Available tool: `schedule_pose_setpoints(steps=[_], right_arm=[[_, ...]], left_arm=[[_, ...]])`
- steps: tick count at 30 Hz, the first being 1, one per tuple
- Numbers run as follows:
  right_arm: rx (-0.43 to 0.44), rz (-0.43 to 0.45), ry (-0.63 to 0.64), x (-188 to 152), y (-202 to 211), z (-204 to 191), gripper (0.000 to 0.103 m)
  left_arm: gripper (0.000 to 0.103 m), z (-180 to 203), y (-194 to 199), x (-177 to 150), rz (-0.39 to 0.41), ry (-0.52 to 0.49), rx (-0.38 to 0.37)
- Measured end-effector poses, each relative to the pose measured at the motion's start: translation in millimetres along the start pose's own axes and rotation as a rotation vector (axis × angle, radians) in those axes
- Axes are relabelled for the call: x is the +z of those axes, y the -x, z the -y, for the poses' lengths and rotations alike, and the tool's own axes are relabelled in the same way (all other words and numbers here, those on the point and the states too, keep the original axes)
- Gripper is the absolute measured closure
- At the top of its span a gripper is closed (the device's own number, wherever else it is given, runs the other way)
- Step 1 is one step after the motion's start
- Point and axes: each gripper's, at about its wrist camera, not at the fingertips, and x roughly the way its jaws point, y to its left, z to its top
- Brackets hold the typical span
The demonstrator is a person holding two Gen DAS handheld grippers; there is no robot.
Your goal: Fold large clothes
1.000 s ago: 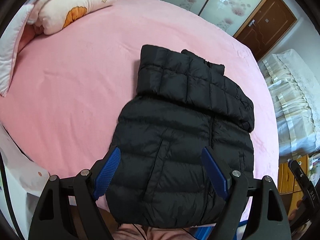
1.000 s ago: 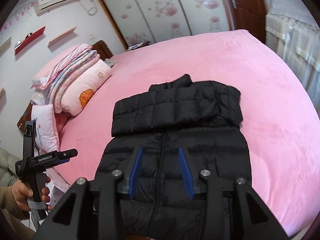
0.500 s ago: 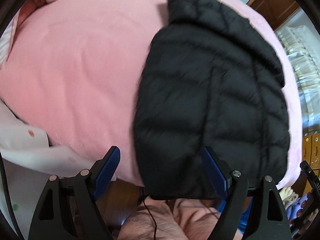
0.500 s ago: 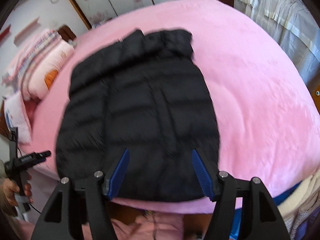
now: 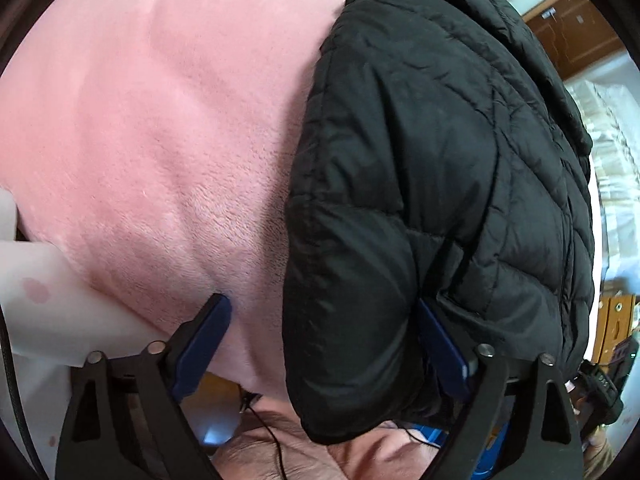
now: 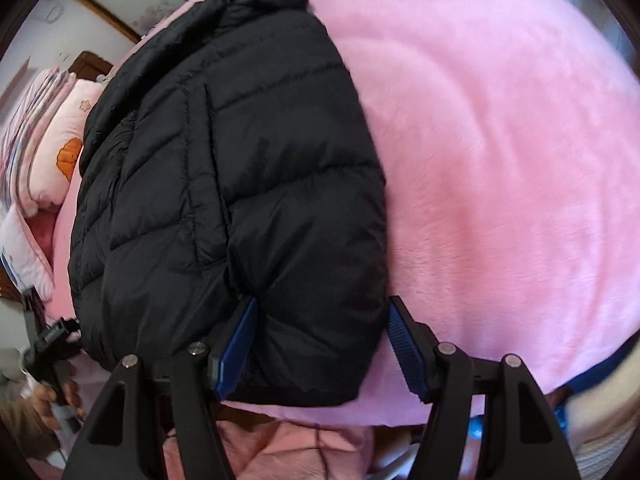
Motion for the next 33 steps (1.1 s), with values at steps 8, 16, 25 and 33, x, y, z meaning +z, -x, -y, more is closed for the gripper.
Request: schedule_pose_setpoints(steps=[8,16,25,33], right_arm=[[0.02,-0.102,0.006,4,-6,-4,0.093],[0.005,-0.073,0.14,10,43,-47,0.1],[0.112,0.094,0.16,33,148,-73,0.1],[0.287,0.332,0.062,93,203,-103,0.1]], left_arm=[[0.054,12,-9,4,-0.082,-0.062,0.063],[0.098,42,38,11,-0.153,-0.155,0.017],[0.098,64,140,67,-0.021,0.017,-0.302],[0.098,68,181,143,0.134,0.203,-0.496]])
